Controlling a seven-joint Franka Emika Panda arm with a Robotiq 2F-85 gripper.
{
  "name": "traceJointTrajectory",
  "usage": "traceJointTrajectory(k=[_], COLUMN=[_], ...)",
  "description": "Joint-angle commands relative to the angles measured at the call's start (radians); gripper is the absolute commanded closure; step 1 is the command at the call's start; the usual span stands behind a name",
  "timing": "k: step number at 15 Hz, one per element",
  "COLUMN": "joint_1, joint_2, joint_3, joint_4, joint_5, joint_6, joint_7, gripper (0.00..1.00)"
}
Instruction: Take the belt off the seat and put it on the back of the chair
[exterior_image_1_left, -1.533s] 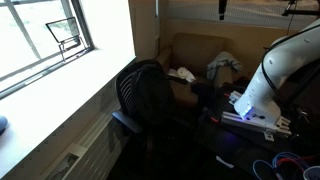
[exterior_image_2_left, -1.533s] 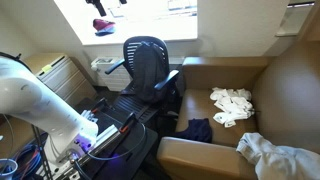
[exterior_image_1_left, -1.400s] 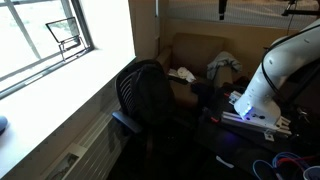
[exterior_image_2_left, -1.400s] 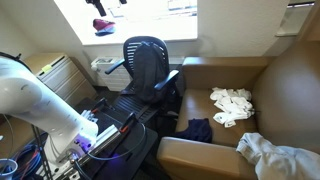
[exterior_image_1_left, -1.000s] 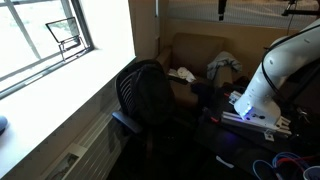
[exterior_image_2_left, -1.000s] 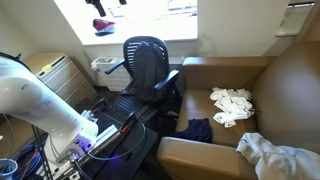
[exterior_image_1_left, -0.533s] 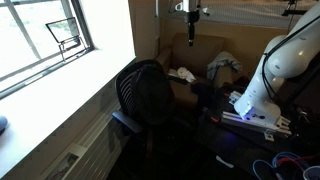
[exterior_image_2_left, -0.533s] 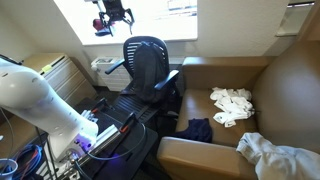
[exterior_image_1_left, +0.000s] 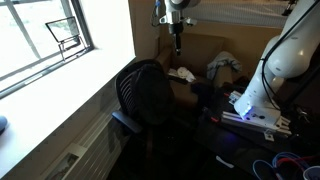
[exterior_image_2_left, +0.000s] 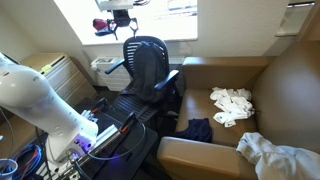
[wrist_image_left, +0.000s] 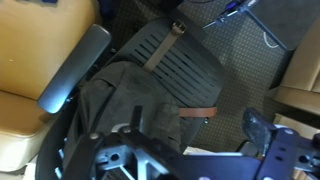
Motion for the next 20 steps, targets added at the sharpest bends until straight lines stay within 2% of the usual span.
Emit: traceJointTrajectory(k=[1, 4, 6, 8, 9, 12, 13, 16, 20], joint_1=[-0.008, 0.008, 0.012, 0.011, 0.002, 0.004, 0.031, 0.075, 0.137], joint_2=[0.159, 0.282, 0.349, 0.351, 0.348, 0.358, 0.329, 0.411, 0.543], joint_3=[0.082, 0.184, 0.243, 0.268, 0.279, 0.285, 0.298, 0.341, 0.374], joint_4=[0.034, 0.074, 0.111, 0.161, 0.095, 0.15, 0.125, 0.141, 0.137], joint_5=[0.182, 0.276, 0.271, 0.178, 0.224, 0.187, 0.104, -0.002, -0.194], joint_6=[0.01, -0.047, -0.121, -0.263, -0.142, -0.233, -0.17, -0.099, 0.093], joint_7=[-0.1, -0.098, -0.049, -0.016, -0.038, -0.019, -0.061, -0.059, -0.065], gripper=[0.0, 0.0, 0.0, 0.0, 0.0, 0.0, 0.0, 0.0, 0.0])
